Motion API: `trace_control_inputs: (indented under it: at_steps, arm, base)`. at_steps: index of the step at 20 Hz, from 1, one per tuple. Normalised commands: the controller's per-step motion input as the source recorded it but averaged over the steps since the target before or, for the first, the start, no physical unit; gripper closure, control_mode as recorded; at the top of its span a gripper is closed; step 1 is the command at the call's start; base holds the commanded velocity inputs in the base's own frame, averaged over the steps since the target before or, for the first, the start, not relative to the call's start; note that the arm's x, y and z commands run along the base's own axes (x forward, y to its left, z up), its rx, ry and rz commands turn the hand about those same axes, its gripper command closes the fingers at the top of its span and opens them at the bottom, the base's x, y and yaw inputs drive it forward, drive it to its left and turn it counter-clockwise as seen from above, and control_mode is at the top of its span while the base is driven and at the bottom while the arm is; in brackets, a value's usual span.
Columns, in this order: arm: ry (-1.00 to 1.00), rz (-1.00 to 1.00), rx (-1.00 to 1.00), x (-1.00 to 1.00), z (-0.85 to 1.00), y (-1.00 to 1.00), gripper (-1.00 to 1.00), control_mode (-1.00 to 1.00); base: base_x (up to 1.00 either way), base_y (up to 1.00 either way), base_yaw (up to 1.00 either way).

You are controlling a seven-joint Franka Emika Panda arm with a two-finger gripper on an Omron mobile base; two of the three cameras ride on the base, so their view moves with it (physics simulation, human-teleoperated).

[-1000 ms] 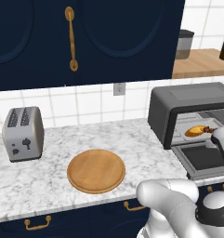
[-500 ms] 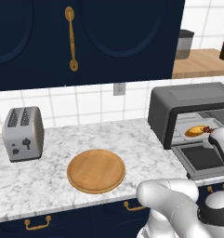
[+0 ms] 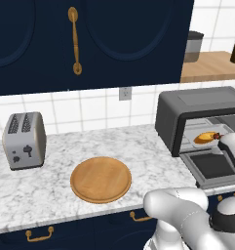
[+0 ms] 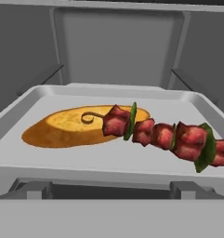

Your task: Pick up the kebab skewer and baguette bread, and place them inside the toaster oven. Close the toaster oven door and start by setting the timer.

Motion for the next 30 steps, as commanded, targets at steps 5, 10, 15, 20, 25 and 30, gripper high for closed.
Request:
trace_control_inputs:
  at_steps: [5, 10, 15, 20, 25, 30]
  arm:
    - [0.0, 0.0, 0.04, 0.0, -0.1, 0.0, -1.0, -1.0]
    - [0.0, 0.0, 0.01, 0.08, 0.0, 0.0, -1.0, -1.0]
    - [0.0, 0.0, 0.0, 0.09, 0.0, 0.0, -1.0, -1.0]
    - [0.0, 0.0, 0.0, 0.08, 0.0, 0.0, -1.0, -1.0]
    - [0.0, 0.0, 0.01, 0.06, -0.02, 0.0, -1.0, -1.0]
    - [0.0, 0.0, 0.0, 0.01, -0.18, 0.0, -1.0, -1.0]
  base:
    - [0.0, 0.0, 0.0]
    - [0.0, 0.0, 0.0]
    - [0.0, 0.0, 0.0]
    - [0.0, 0.0, 0.0]
    - [0.0, 0.0, 0.0]
    - [0.0, 0.0, 0.0]
